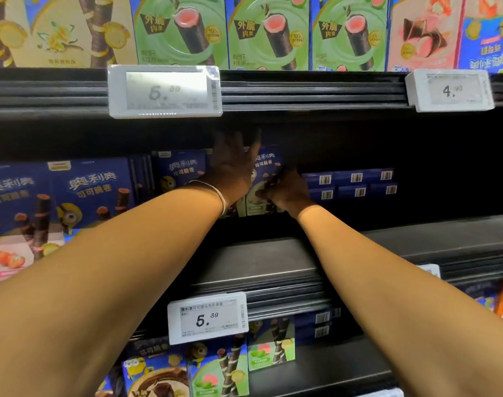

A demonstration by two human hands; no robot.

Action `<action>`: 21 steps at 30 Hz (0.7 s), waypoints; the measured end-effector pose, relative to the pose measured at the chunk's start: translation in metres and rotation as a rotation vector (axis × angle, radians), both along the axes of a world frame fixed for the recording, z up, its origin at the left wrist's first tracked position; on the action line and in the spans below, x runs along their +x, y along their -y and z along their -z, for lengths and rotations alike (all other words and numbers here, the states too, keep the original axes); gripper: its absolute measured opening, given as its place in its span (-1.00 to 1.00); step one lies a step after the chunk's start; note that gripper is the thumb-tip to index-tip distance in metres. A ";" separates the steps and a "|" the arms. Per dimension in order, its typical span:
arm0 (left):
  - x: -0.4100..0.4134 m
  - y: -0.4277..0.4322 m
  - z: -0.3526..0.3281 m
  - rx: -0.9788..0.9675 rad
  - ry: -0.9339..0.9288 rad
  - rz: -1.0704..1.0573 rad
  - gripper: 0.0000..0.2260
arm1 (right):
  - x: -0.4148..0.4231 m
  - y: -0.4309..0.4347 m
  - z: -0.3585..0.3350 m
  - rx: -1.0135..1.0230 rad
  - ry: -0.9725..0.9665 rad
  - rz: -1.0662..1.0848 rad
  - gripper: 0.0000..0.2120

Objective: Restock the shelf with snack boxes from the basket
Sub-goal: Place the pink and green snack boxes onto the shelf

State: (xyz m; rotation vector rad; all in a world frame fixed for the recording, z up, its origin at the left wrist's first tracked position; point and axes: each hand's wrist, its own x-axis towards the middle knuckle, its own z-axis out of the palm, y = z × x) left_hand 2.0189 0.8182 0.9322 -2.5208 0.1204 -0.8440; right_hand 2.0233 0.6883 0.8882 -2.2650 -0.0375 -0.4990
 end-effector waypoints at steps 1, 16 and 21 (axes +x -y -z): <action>-0.006 0.002 -0.002 0.000 -0.021 -0.023 -0.07 | 0.000 -0.001 0.001 0.025 0.009 -0.012 -0.18; -0.027 0.001 -0.005 -0.047 -0.087 -0.079 -0.15 | 0.004 -0.007 0.009 -0.005 0.067 -0.096 -0.38; -0.027 -0.001 -0.002 -0.012 -0.094 -0.087 0.00 | 0.005 -0.008 0.011 -0.041 0.063 -0.078 -0.32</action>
